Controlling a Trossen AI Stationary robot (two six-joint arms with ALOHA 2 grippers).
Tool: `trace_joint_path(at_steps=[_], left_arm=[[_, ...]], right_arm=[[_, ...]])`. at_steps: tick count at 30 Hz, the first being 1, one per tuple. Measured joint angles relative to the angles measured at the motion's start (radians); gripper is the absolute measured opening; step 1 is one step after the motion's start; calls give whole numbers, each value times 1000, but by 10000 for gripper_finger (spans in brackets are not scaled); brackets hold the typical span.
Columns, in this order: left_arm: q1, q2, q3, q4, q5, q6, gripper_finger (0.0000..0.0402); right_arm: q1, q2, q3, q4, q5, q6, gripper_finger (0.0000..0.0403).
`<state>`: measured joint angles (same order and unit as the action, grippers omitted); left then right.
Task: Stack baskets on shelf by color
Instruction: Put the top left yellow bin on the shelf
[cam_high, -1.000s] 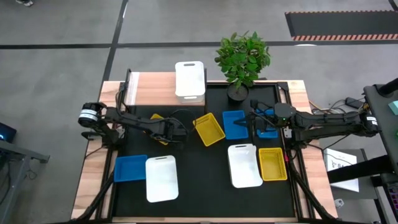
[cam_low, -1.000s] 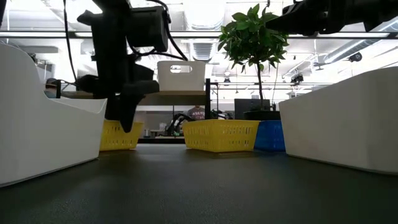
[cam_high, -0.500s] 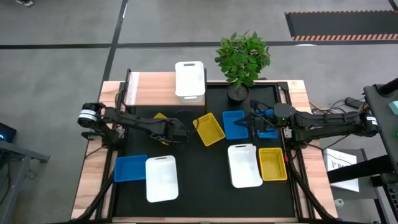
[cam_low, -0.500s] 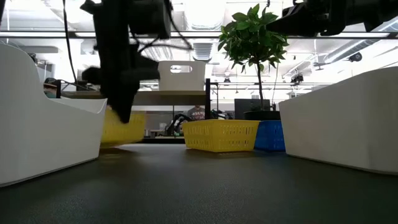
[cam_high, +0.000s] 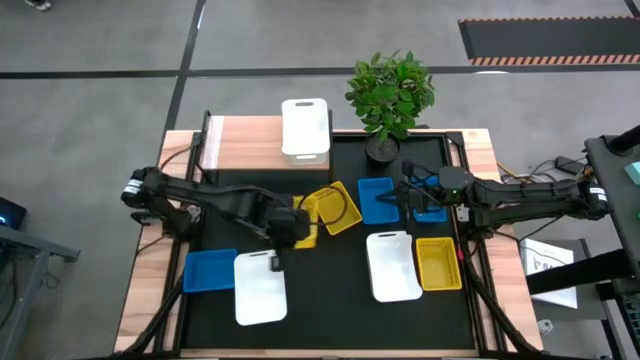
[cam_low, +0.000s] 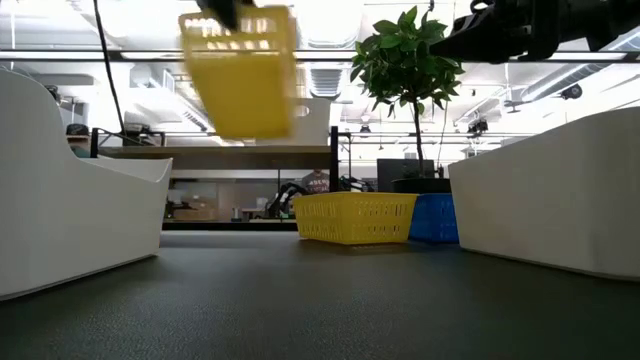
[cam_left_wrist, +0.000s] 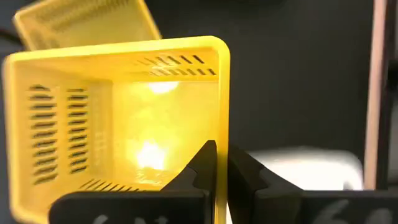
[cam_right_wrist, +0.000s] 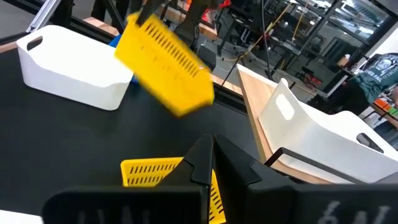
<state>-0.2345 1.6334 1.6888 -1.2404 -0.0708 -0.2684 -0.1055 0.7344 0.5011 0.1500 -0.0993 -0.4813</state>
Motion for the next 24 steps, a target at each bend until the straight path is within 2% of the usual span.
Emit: trace_joint_path(at_steps=[5, 10, 15, 18, 24], left_arm=[[-31, -27, 99, -140, -149, 186, 0], [-44, -105, 105, -154, -208, 286, 0], [-37, -202, 104, -155, -350, 360, 0], [-4, -239, 103, -139, -438, 418, 0], [156, -298, 80, -123, -463, 515, 0]], right_arm=[[0, 0, 0, -8, 2, -6, 9], [0, 0, 0, -21, 3, 6, 9], [0, 0, 0, -25, 14, 12, 9], [0, 0, 0, -30, 15, 13, 9], [0, 0, 0, -35, 21, 23, 9]])
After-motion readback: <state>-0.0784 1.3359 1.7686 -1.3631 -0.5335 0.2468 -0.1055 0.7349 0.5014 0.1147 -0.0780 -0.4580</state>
